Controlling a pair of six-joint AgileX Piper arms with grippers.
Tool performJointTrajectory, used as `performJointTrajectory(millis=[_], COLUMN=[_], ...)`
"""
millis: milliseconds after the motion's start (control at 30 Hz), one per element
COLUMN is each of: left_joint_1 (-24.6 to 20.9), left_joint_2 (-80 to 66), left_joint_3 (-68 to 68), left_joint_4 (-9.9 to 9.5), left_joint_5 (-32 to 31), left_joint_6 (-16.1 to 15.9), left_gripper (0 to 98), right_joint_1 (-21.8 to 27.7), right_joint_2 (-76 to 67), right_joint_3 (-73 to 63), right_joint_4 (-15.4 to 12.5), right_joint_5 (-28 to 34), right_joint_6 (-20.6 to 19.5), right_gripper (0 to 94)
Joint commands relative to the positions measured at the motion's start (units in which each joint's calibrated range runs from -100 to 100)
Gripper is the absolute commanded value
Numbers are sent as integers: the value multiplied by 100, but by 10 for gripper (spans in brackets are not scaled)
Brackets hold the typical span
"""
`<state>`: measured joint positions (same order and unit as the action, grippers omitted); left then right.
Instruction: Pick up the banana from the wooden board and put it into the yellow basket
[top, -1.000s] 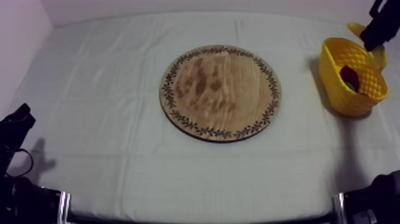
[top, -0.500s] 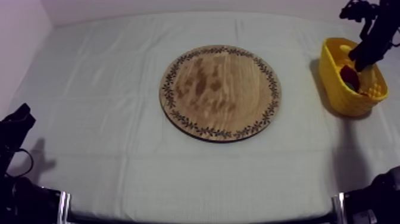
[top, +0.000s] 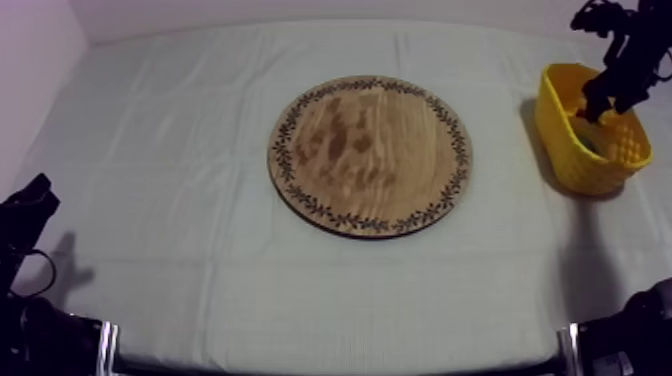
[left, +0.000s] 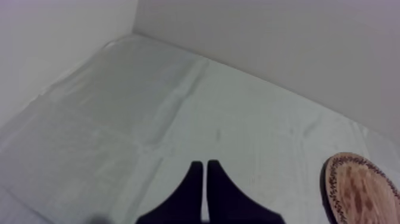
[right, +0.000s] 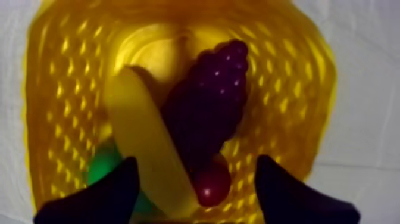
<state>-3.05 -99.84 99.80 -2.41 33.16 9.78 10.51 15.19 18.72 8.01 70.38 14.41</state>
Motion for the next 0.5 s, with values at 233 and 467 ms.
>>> performJointTrajectory(millis=[233, 467], left_joint_1=[-2, -2], left_joint_2=[2, 2], left_joint_3=[-2, -2], left_joint_4=[-1, -1], left_joint_5=[-1, -1], left_joint_6=[1, 1], left_gripper=[1, 1], right_joint_1=[174, 476], right_joint_2=[-969, -2423], right_joint_3=[32, 360], right_joint_4=[-300, -760], right_joint_5=[43, -58], right_joint_6=[284, 499], right_gripper=[697, 572])
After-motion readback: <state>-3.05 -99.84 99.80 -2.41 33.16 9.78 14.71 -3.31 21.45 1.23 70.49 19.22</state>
